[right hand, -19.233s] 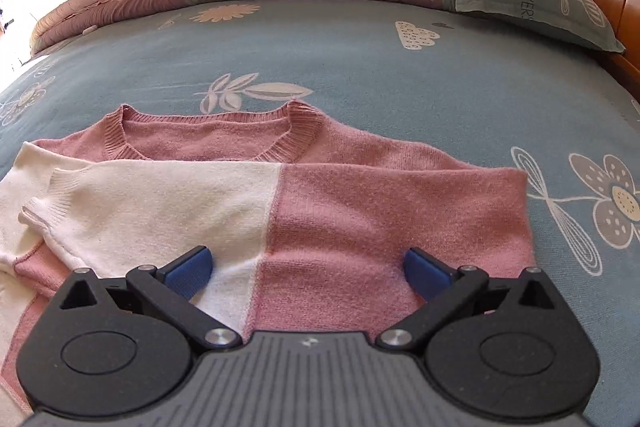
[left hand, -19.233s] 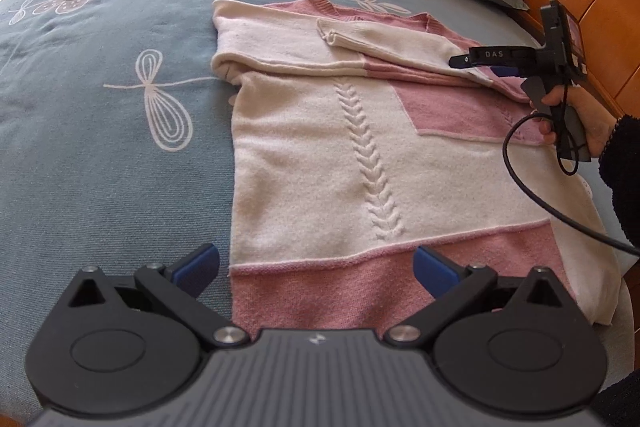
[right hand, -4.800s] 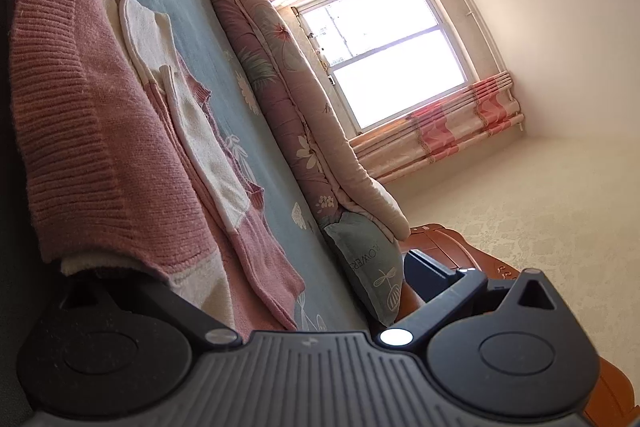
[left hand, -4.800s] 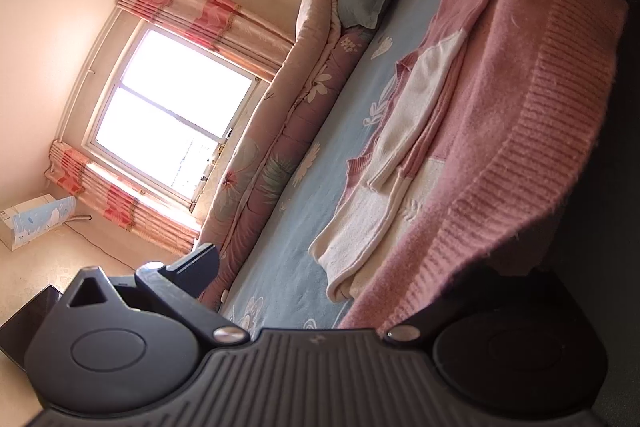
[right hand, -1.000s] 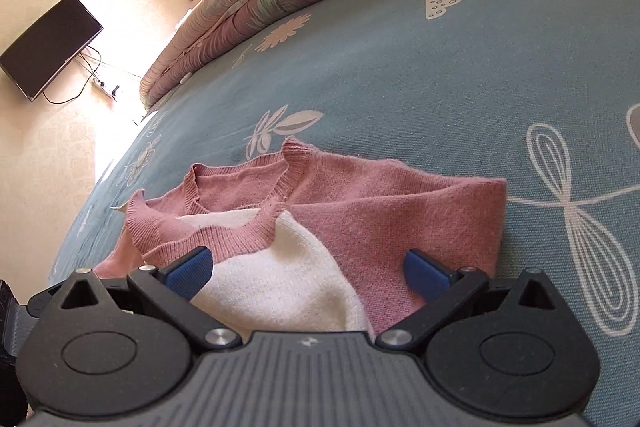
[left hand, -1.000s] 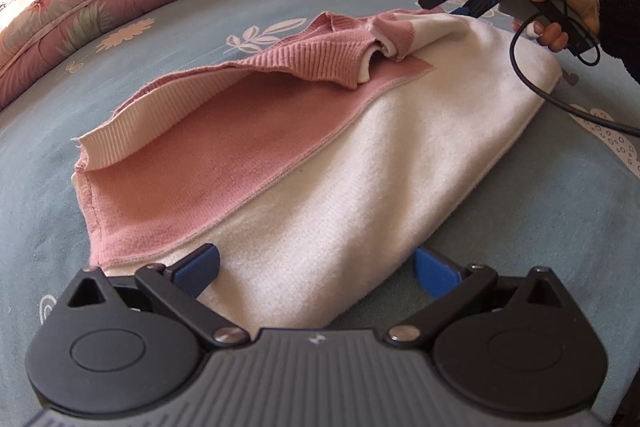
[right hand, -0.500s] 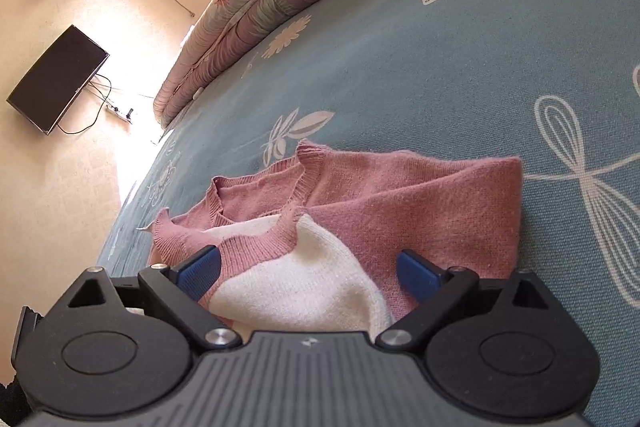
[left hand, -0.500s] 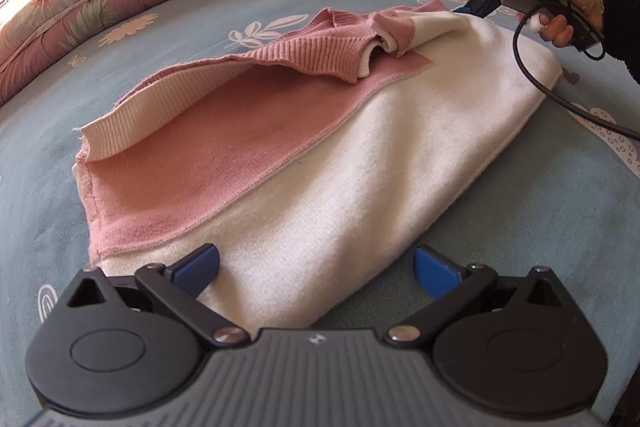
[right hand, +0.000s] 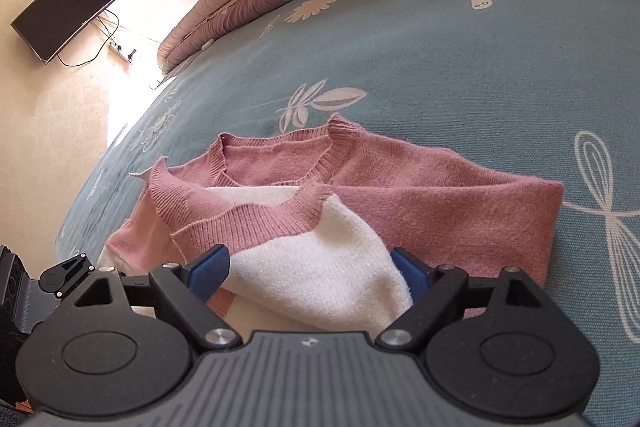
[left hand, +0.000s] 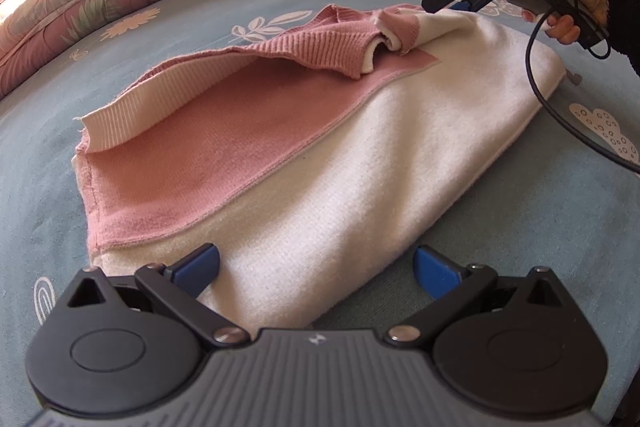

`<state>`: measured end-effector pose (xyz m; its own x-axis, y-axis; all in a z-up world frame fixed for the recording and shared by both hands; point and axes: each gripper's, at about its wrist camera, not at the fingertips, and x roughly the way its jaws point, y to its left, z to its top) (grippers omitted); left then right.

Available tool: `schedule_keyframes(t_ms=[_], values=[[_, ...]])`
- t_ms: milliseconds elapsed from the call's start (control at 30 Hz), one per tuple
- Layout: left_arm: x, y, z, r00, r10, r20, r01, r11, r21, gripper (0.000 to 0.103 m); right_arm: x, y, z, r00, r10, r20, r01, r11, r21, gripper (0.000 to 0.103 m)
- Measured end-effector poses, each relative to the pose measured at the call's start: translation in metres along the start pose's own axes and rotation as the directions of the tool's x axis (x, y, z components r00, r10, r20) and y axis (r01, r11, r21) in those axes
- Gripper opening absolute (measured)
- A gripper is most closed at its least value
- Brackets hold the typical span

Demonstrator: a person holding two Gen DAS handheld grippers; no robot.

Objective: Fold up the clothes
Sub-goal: 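Grasp the side edge with the right gripper and fold it over the body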

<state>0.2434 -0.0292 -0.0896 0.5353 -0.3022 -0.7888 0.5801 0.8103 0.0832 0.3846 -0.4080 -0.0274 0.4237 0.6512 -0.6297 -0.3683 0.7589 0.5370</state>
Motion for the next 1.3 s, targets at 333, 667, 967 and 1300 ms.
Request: schedule_keyframes(t_ms=[333, 667, 967, 1300], values=[[-0.002, -0.001, -0.002, 1.000, 0.000, -0.003, 0.000, 1.000, 0.007, 0.102, -0.019, 0.011, 0.004, 0.997, -0.041, 0.066, 0.044, 0.998, -0.042, 0.091], [-0.002, -0.002, -0.003, 1.000, 0.008, -0.008, -0.008, 1.000, 0.003, 0.102, 0.017, 0.042, 0.002, 0.998, 0.016, -0.061, -0.018, 1.000, -0.024, 0.100], [-0.007, -0.002, -0.006, 1.000, 0.016, -0.005, -0.016, 1.000, 0.002, 0.102, -0.012, -0.002, 0.012, 0.939, -0.310, 0.148, 0.283, 0.942, 0.179, 0.089], [-0.004, -0.004, -0.005, 1.000, 0.019, -0.004, -0.019, 1.000, 0.002, 0.102, -0.034, -0.019, -0.014, 0.980, -0.178, 0.093, 0.158, 0.968, 0.194, 0.076]])
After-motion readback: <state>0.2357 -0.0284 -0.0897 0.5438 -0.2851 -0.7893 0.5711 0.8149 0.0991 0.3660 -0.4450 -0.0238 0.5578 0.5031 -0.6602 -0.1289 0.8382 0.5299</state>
